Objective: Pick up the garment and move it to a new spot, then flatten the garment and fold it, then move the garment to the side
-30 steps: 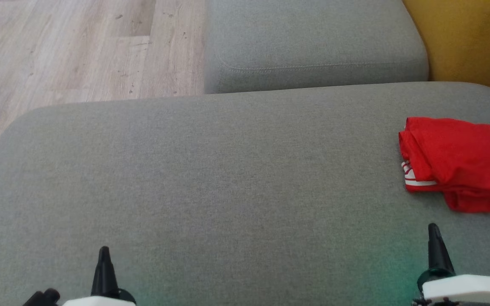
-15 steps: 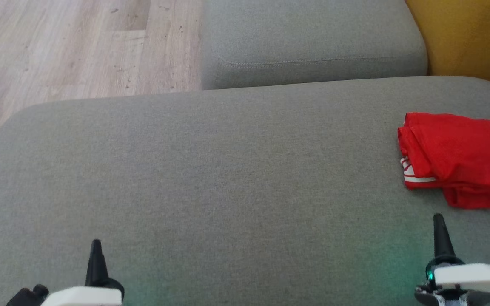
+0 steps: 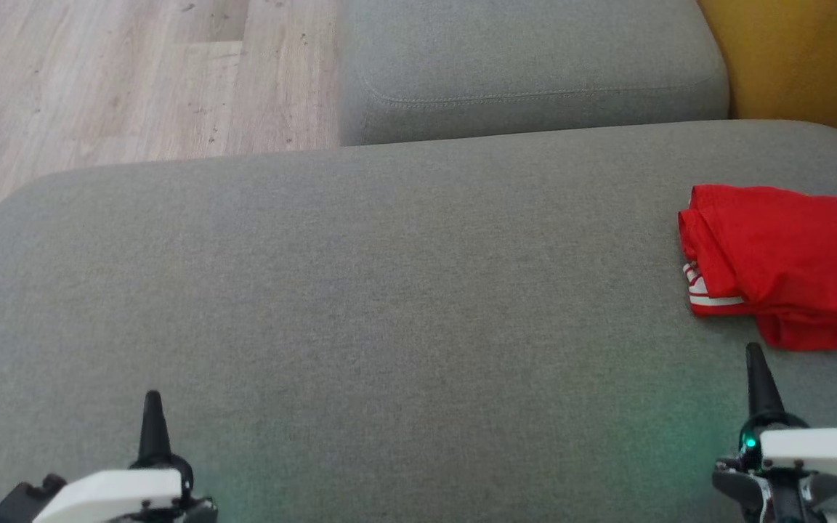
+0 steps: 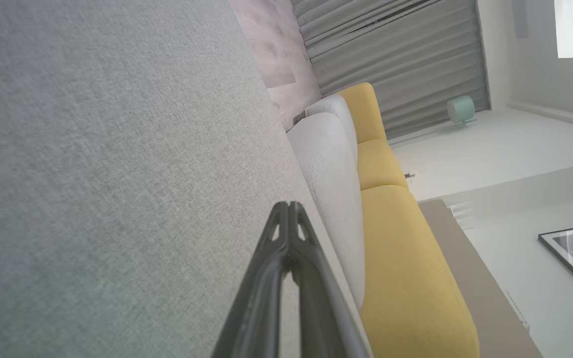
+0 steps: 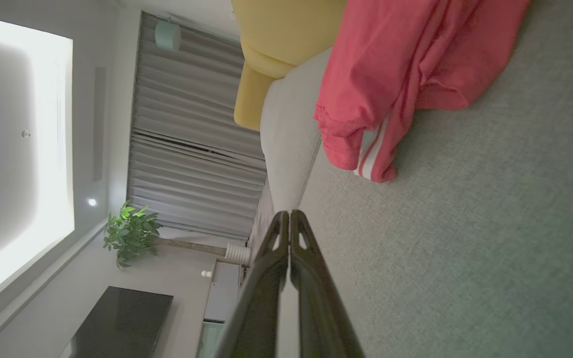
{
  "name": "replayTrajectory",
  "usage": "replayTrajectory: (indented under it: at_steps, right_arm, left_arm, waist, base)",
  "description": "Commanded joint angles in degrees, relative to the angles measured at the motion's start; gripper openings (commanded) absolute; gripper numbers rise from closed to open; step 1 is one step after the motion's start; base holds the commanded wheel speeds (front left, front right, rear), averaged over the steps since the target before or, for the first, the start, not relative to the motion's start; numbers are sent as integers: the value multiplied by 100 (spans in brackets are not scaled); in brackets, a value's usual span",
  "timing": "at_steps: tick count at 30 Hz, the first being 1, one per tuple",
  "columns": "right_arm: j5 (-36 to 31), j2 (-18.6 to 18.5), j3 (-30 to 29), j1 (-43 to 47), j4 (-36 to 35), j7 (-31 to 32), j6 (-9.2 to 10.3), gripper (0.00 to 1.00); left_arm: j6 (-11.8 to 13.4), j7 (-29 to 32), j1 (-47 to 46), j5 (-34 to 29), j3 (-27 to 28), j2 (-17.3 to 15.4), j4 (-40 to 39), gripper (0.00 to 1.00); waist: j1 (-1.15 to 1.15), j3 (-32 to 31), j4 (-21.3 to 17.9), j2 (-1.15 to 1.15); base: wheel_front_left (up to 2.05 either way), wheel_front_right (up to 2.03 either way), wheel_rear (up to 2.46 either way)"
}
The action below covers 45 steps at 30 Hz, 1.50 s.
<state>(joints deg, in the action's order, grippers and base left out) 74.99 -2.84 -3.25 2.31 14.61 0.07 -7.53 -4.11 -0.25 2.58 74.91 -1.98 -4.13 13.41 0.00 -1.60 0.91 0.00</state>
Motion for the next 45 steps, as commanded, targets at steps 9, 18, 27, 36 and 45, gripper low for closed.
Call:
replayTrajectory:
  at_steps: [9,18,27,36,45]
  right_arm:
    - [714,-139,-5,-500,-142,194,4,0]
    - [1241,-139,-67,-652,-109,330,4,0]
    - [1834,-137,-139,-822,-72,484,4,0]
    - [1856,-124,-162,-834,-68,508,4,0]
    - [1841,-111,-180,-836,-67,523,4,0]
  left_arm:
    - [-155,173,-526,720,325,-62,-82,0]
    - [-238,313,-676,1270,454,-56,-21,0]
    - [-331,471,-846,1887,601,-49,48,0]
    - [-337,499,-859,1907,633,-32,53,0]
    - [-337,517,-860,1888,655,-16,55,0]
  waist:
    - [0,62,-32,0]
    - [0,115,-59,0]
    - [0,174,-89,0]
    - [0,178,-91,0]
    - [0,178,-91,0]
  base:
    - [0,0,0]
    - [0,0,0]
    - [0,0,0]
    - [0,0,0]
    - [0,0,0]
